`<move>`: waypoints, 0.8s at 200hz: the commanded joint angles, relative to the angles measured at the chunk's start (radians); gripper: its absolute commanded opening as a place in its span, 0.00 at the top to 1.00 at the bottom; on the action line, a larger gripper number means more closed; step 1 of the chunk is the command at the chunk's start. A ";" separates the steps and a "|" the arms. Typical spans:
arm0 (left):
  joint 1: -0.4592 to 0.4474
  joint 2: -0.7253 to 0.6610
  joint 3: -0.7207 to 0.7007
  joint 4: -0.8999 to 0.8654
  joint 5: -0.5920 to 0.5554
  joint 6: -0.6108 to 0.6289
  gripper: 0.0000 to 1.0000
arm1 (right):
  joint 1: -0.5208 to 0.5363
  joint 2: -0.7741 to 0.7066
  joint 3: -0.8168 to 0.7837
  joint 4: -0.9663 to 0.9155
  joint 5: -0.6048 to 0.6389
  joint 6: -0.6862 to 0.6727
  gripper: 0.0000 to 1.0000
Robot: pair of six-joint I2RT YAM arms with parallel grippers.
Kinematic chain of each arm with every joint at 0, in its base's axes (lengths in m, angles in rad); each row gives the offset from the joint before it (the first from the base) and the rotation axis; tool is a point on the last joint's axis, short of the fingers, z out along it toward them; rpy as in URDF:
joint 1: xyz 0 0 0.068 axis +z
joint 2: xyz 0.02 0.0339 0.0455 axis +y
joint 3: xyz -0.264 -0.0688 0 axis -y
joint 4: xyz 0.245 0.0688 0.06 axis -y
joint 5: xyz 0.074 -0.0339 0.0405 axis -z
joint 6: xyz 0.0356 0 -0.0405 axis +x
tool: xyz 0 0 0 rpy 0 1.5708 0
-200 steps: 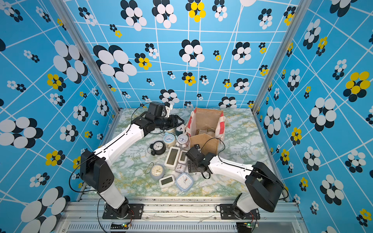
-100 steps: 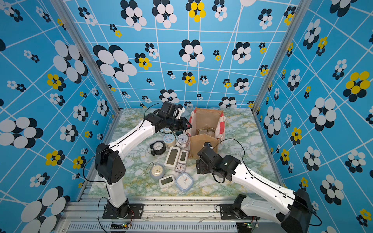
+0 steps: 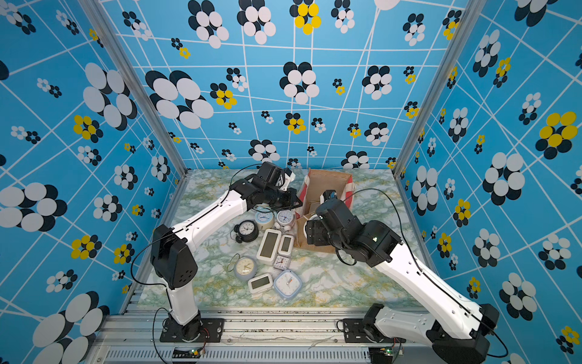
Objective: Put the alarm clock into the canvas bag
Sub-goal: Place the alarm at the canvas bag.
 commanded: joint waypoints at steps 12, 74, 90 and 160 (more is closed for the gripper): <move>-0.045 -0.017 0.014 0.014 0.028 -0.052 1.00 | -0.076 0.044 0.130 -0.013 0.050 -0.087 0.53; -0.105 -0.072 -0.009 0.031 0.010 -0.130 1.00 | -0.244 0.165 0.258 0.002 0.019 -0.168 0.55; -0.112 -0.085 -0.011 0.036 0.000 -0.154 1.00 | -0.276 0.190 0.275 0.004 0.007 -0.176 0.55; -0.111 -0.114 -0.057 -0.007 -0.082 -0.130 0.84 | -0.351 0.268 0.262 0.047 -0.102 -0.185 0.57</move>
